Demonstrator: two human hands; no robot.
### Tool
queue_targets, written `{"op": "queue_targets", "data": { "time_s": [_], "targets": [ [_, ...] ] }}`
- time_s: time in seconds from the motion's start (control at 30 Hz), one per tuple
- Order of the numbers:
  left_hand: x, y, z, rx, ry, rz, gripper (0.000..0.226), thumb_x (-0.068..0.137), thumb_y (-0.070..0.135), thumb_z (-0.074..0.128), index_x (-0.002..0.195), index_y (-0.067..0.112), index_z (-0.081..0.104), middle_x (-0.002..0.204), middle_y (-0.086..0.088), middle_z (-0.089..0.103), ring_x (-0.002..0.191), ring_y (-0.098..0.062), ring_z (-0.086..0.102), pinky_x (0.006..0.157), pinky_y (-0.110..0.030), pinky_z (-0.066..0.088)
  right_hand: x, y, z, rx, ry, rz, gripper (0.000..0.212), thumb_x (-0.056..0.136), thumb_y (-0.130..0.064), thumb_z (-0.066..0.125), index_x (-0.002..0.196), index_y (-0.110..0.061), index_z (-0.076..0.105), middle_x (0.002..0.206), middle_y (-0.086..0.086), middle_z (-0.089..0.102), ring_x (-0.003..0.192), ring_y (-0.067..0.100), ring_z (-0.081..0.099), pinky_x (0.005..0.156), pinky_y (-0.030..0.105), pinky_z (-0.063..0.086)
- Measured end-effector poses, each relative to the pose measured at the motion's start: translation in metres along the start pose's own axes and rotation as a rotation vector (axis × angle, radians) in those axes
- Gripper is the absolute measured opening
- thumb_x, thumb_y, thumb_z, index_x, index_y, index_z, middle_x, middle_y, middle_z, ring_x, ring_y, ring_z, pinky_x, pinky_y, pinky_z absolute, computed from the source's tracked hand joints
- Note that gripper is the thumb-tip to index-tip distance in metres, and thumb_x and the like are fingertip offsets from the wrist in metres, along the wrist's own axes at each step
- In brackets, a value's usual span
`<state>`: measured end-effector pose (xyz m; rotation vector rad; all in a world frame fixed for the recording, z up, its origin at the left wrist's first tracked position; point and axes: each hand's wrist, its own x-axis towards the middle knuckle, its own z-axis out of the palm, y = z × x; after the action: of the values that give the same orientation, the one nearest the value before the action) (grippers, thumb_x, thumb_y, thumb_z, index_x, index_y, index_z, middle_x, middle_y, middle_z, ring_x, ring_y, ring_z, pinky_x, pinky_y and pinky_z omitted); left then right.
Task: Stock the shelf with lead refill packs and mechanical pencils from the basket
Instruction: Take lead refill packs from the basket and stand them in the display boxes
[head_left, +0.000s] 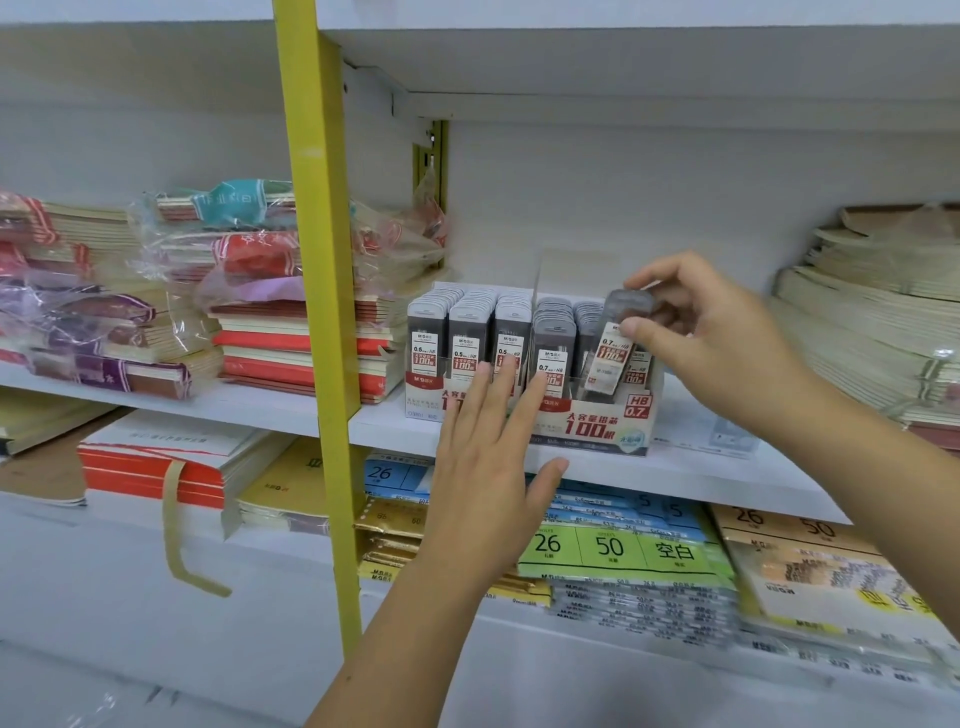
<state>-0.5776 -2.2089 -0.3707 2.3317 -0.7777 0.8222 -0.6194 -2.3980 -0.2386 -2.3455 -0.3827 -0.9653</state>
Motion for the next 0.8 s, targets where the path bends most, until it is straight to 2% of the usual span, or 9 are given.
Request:
{"op": "queue_targets", "data": {
  "time_s": [0.07, 0.17, 0.23, 0.33, 0.43, 0.5, 0.6, 0.67, 0.8],
  "targets": [
    [0.000, -0.001, 0.001, -0.001, 0.004, 0.009, 0.079, 0.099, 0.051, 0.048, 0.157, 0.041, -0.006, 0.168, 0.012, -0.011, 0.151, -0.006, -0.022, 0.125, -0.039, -0.003, 0.001, 0.003, 0.005, -0.047, -0.024, 0.012, 0.030, 0.084, -0.016, 0.071, 0.102, -0.034, 0.056, 0.093, -0.015, 0.062, 0.081, 0.001, 0.058, 0.072, 0.014, 0.048],
    [0.000, -0.002, 0.002, -0.011, 0.004, 0.019, 0.080, 0.099, 0.050, 0.048, 0.157, 0.041, -0.006, 0.168, 0.012, -0.011, 0.151, -0.005, -0.022, 0.125, -0.040, -0.002, 0.001, 0.007, 0.011, -0.221, -0.006, -0.013, 0.027, 0.083, -0.023, 0.072, 0.107, -0.031, 0.062, 0.096, -0.012, 0.048, 0.083, 0.004, 0.050, 0.069, 0.009, 0.038],
    [-0.001, -0.003, 0.002, -0.029, -0.001, 0.022, 0.080, 0.099, 0.049, 0.049, 0.157, 0.040, -0.004, 0.168, 0.012, -0.011, 0.151, -0.005, -0.021, 0.125, -0.040, -0.002, -0.002, 0.008, 0.016, -0.261, 0.002, 0.000, 0.028, 0.084, -0.024, 0.072, 0.111, -0.028, 0.065, 0.098, -0.010, 0.044, 0.088, 0.006, 0.048, 0.072, 0.014, 0.038],
    [-0.001, -0.003, 0.001, -0.047, -0.026, 0.023, 0.081, 0.099, 0.049, 0.050, 0.157, 0.041, -0.007, 0.167, 0.014, -0.013, 0.151, -0.004, -0.022, 0.125, -0.040, -0.003, -0.008, 0.009, 0.022, -0.287, 0.010, 0.006, 0.034, 0.087, -0.020, 0.070, 0.120, -0.023, 0.064, 0.100, -0.007, 0.044, 0.094, 0.010, 0.048, 0.078, 0.022, 0.041],
    [-0.005, 0.000, -0.003, -0.081, -0.027, 0.024, 0.080, 0.099, 0.046, 0.053, 0.158, 0.039, 0.000, 0.168, 0.013, -0.009, 0.152, -0.005, -0.018, 0.125, -0.037, 0.000, -0.020, 0.006, 0.023, -0.243, 0.026, -0.002, 0.042, 0.090, -0.019, 0.065, 0.131, -0.023, 0.057, 0.105, -0.006, 0.043, 0.096, 0.009, 0.047, 0.084, 0.020, 0.042],
    [-0.014, 0.003, -0.006, -0.136, 0.021, 0.008, 0.072, 0.098, 0.040, 0.057, 0.158, 0.032, 0.017, 0.169, 0.008, 0.006, 0.154, -0.009, -0.003, 0.124, -0.033, 0.007, -0.040, 0.004, 0.021, -0.161, 0.078, -0.010, 0.043, 0.092, -0.019, 0.061, 0.134, -0.025, 0.053, 0.107, -0.006, 0.044, 0.090, 0.003, 0.047, 0.081, 0.008, 0.038],
    [-0.042, 0.009, -0.010, -0.211, 0.054, -0.029, 0.052, 0.096, 0.027, 0.063, 0.145, 0.018, 0.047, 0.151, -0.001, 0.043, 0.140, -0.014, 0.032, 0.114, -0.018, 0.018, -0.088, 0.006, 0.021, 0.031, 0.175, 0.033, 0.029, 0.094, -0.020, 0.059, 0.120, -0.032, 0.057, 0.098, -0.006, 0.053, 0.082, 0.003, 0.053, 0.072, 0.009, 0.040],
    [-0.077, 0.006, -0.002, -0.202, -0.070, -0.001, 0.046, 0.093, 0.021, 0.066, 0.137, 0.014, 0.055, 0.138, -0.006, 0.053, 0.129, -0.020, 0.042, 0.108, -0.020, 0.025, -0.132, 0.016, 0.027, 0.134, 0.161, 0.136, 0.022, 0.094, -0.023, 0.058, 0.111, -0.036, 0.059, 0.090, -0.014, 0.057, 0.075, 0.005, 0.053, 0.068, 0.014, 0.042],
    [-0.166, -0.018, 0.029, -0.194, -0.630, -0.021, 0.049, 0.096, 0.026, 0.064, 0.142, 0.018, 0.050, 0.144, -0.005, 0.047, 0.132, -0.024, 0.043, 0.110, -0.034, 0.033, -0.245, 0.056, 0.059, 0.177, -0.027, 0.500, 0.017, 0.095, -0.024, 0.057, 0.099, -0.040, 0.062, 0.081, -0.017, 0.060, 0.073, 0.008, 0.055, 0.068, 0.026, 0.049]
  ]
}}
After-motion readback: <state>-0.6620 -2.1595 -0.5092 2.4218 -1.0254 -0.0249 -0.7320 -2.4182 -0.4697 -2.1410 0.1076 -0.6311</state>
